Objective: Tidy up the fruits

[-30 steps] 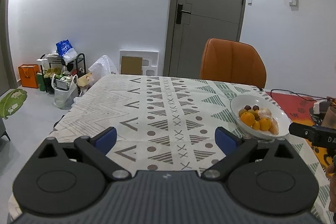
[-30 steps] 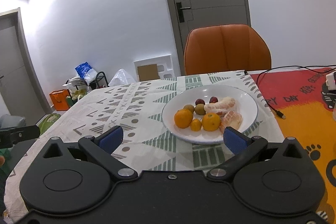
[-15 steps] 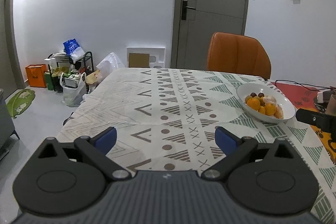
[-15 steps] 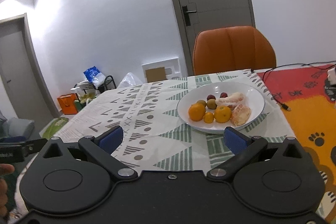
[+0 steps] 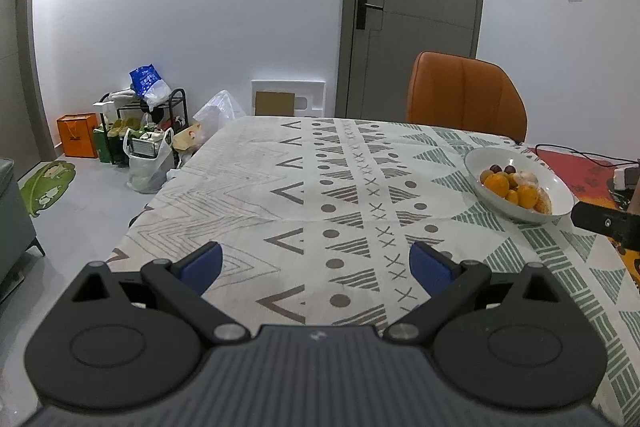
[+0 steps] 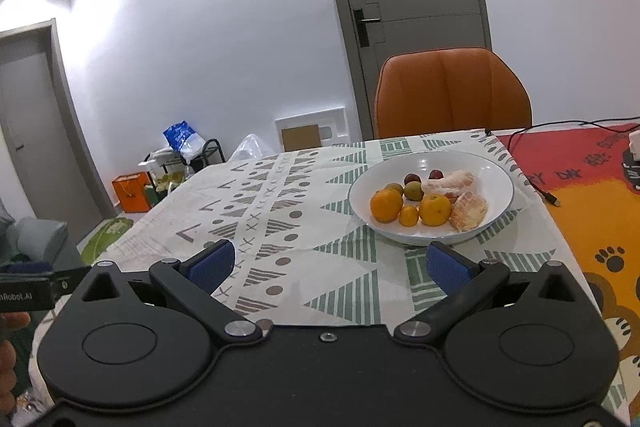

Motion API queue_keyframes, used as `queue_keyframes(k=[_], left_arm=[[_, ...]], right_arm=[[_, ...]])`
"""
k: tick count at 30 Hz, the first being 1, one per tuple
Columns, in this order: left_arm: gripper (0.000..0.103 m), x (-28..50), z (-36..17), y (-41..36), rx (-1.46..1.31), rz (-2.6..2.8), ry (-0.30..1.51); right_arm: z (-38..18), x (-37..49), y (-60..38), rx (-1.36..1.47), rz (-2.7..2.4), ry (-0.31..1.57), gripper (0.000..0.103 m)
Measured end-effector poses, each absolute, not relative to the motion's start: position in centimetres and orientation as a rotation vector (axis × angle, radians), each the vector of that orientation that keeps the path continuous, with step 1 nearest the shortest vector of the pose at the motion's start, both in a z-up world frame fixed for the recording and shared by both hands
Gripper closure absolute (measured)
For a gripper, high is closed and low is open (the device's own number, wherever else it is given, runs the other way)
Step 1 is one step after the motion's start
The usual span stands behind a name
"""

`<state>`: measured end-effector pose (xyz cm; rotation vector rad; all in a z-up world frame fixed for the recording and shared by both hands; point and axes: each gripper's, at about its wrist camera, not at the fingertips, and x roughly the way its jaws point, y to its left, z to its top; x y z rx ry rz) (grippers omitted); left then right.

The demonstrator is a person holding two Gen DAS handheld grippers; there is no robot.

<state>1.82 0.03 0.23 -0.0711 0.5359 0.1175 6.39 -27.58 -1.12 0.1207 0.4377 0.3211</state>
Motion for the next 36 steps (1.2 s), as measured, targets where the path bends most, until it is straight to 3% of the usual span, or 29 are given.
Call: queue_keyframes(k=[36], left_arm=[[0.004, 2.1, -1.0, 0.1, -0.068, 0.161, 0.592]], right_arm=[[-1.9, 6.5, -26.1, 0.074, 0.382, 0.476, 0.0]])
